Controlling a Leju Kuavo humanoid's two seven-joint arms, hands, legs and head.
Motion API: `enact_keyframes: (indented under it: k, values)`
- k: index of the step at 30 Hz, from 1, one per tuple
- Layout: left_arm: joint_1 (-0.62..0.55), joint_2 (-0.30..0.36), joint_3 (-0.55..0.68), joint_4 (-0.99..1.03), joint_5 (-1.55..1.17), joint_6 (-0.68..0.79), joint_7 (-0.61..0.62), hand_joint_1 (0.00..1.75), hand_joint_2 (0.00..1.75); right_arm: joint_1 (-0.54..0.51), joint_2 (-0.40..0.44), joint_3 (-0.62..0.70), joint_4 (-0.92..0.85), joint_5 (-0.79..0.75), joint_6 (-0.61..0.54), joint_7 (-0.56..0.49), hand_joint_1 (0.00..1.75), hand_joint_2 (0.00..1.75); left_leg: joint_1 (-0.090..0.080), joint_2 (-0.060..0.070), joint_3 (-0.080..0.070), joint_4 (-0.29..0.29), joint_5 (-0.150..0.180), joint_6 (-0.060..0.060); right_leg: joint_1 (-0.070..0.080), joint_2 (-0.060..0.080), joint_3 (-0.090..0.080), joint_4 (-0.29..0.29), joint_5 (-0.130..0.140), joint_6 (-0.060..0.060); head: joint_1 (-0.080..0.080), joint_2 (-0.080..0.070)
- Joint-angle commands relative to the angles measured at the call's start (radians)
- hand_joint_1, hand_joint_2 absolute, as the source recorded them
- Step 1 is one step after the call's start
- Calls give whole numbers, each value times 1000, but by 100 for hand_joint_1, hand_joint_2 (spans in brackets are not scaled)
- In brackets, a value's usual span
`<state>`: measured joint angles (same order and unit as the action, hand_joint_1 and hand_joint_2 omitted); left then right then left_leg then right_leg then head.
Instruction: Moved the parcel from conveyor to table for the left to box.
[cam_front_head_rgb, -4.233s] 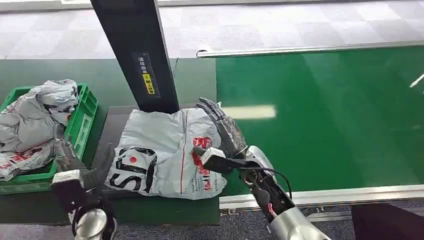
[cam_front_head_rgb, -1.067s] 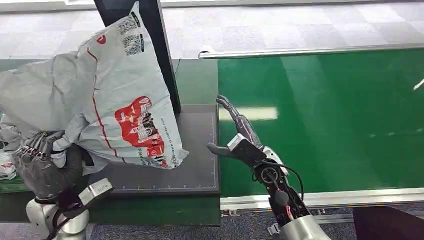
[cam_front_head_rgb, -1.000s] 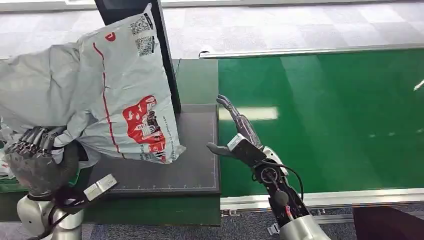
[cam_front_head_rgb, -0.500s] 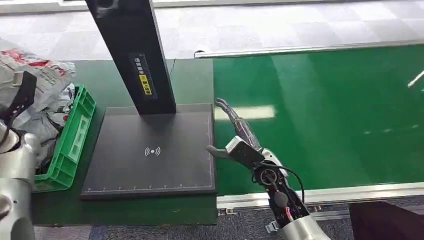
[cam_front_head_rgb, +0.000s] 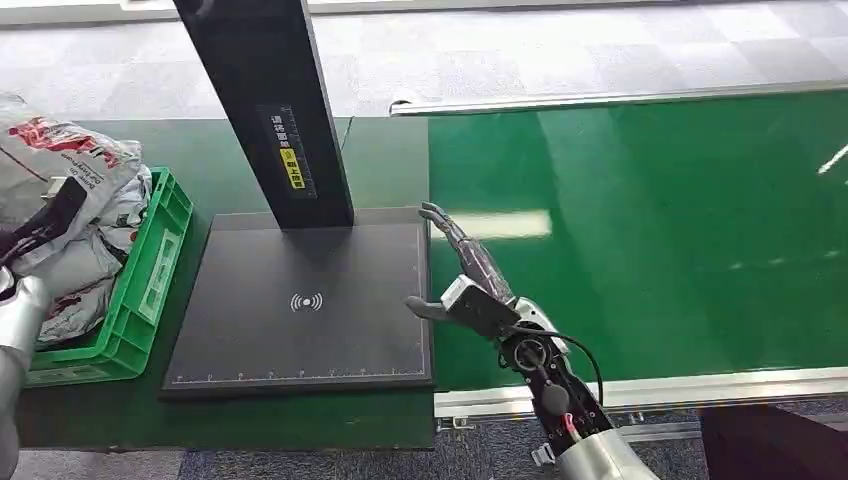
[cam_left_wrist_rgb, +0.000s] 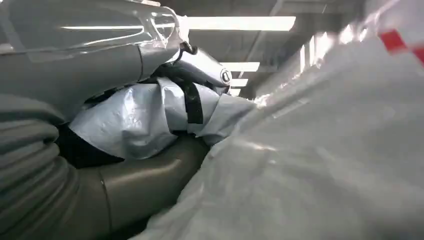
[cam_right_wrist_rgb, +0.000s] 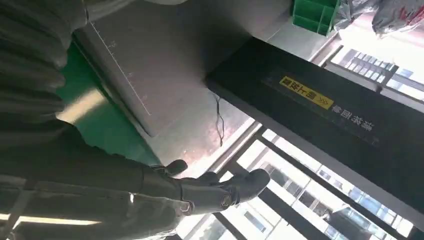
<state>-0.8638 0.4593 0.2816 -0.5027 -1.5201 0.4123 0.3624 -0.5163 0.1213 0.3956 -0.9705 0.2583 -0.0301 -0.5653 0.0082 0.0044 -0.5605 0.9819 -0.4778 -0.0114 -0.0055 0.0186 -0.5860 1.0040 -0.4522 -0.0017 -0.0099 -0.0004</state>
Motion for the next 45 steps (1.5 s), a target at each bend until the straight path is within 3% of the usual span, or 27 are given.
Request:
enact_keyframes:
  k: [1,5,9,19,20,21,23,24,25,27,28,34,37,45]
  values:
    - [-50,-13,74,173,49,-238,4,175,175,-97,30,29,150,14,12,5,0,175,0,0,1,-1,0,0,0,-1,1,0,0,0,0,0]
    - [-54,-1,49,214,54,-478,-18,175,175,-103,34,29,166,21,13,8,0,175,0,-1,2,-1,1,0,0,-2,2,0,0,0,0,0]
    - [-38,4,9,227,35,-601,-59,175,175,-104,44,28,170,28,13,6,0,175,-1,-1,4,-3,1,0,-1,-2,4,-2,0,0,0,0]
    - [-68,-17,-67,202,11,-606,-89,175,175,-91,33,17,133,42,8,25,0,175,-2,-4,8,-1,1,0,-1,-4,8,0,0,0,0,0]
    - [-73,-23,-66,199,14,-591,-84,56,175,-88,33,15,130,42,10,25,0,175,-1,-5,7,-2,3,0,-1,-6,7,-2,1,0,0,0]
    - [-66,-34,-49,177,39,-498,-57,0,175,-82,31,15,119,46,13,31,0,175,-1,-6,6,-3,3,0,-1,-7,8,-2,1,0,0,0]
    - [-65,-52,-37,167,63,-375,-53,0,175,-65,24,13,94,47,17,35,0,175,-1,-7,7,-2,3,0,-1,-8,9,-1,0,0,0,0]
    - [-52,-65,-20,144,89,-270,-77,0,0,-52,18,14,80,48,18,38,0,175,-1,-8,7,-2,3,0,-1,-9,9,-2,0,0,0,0]
    - [-38,-70,-34,118,85,-155,-91,0,0,-37,12,14,61,48,19,37,0,175,-1,-8,8,-2,3,0,-1,-9,9,-1,0,0,0,0]
    - [-25,-70,-68,94,67,-58,-107,0,0,-18,5,14,39,50,17,39,0,175,-1,-9,7,-1,2,0,0,-9,9,-1,0,0,1,0]
    - [-22,-74,-67,70,76,-32,-126,0,175,-10,1,15,30,51,16,39,0,175,0,-10,7,-2,3,0,0,-11,9,-2,0,0,0,0]
    - [17,-82,-84,-54,103,103,-173,0,175,-13,-3,16,20,48,11,41,0,175,-1,-8,4,-1,2,0,0,-9,6,-1,-1,0,0,0]
    - [76,-39,-143,-110,-12,236,-104,0,175,-25,8,22,33,42,5,40,0,175,-1,-5,3,-1,2,0,-1,-6,4,-1,0,0,0,0]
    - [122,-36,-104,-228,-44,286,-141,0,175,-34,2,36,43,28,-1,33,0,175,0,-4,1,0,1,0,0,-5,2,0,0,0,0,0]
